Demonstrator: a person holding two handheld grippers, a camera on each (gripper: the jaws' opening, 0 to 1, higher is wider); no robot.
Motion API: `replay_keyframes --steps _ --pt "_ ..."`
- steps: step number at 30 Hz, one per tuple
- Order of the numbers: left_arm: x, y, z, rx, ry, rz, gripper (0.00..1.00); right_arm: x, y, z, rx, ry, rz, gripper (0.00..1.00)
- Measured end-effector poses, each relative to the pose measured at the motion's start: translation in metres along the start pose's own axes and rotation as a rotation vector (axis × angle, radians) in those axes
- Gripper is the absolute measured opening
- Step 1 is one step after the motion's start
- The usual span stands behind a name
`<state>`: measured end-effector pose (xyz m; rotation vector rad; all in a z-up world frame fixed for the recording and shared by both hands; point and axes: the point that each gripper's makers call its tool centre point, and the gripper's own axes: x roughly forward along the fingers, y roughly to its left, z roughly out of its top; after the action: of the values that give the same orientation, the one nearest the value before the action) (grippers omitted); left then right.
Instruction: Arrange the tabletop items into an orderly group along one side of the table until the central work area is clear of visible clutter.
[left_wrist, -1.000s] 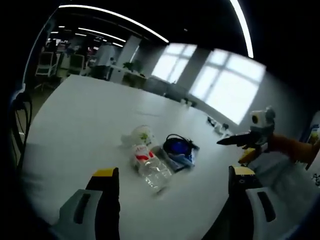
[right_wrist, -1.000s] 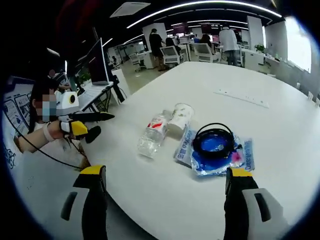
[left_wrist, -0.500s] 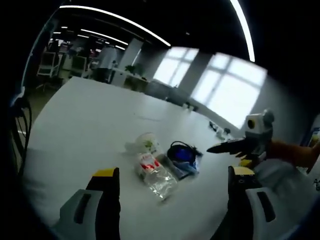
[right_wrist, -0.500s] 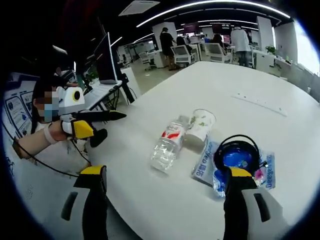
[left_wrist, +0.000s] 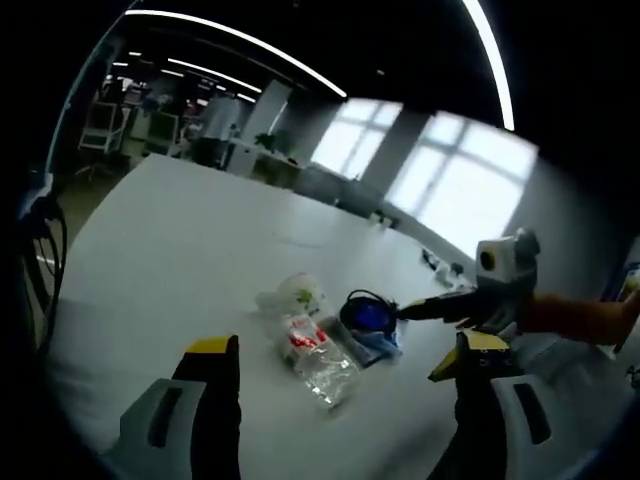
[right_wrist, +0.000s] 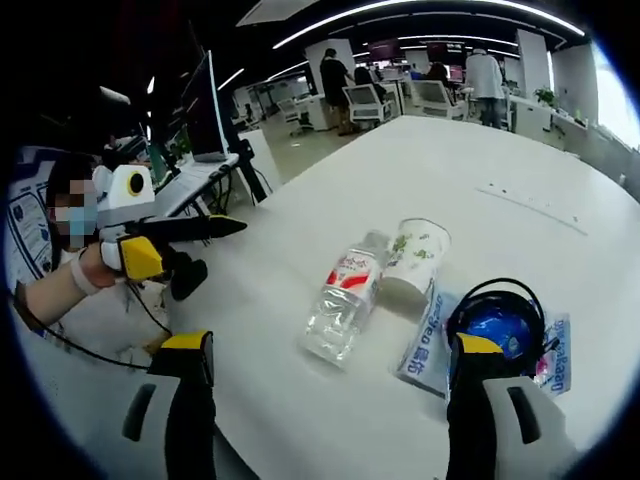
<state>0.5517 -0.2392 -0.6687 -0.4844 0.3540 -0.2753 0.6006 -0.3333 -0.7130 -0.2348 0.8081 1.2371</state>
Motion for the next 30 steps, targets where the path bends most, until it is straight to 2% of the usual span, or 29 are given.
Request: replay_keyframes --steps 8,20,30 --pt "0.006 0.003 0.000 -0.007 0.005 0.000 0.86 0.021 0.001 0.002 0.004 0.007 -0.005 0.96" --pt "0.020 0.020 -0.005 -0.041 0.034 0.032 0.83 0.043 -0.001 0.008 -0.001 0.004 -0.034 0.95" --pt "0.027 0.029 0.004 -0.064 0.007 0.042 0.82 0.062 -0.001 0.009 -0.047 0.030 -0.045 0.91"
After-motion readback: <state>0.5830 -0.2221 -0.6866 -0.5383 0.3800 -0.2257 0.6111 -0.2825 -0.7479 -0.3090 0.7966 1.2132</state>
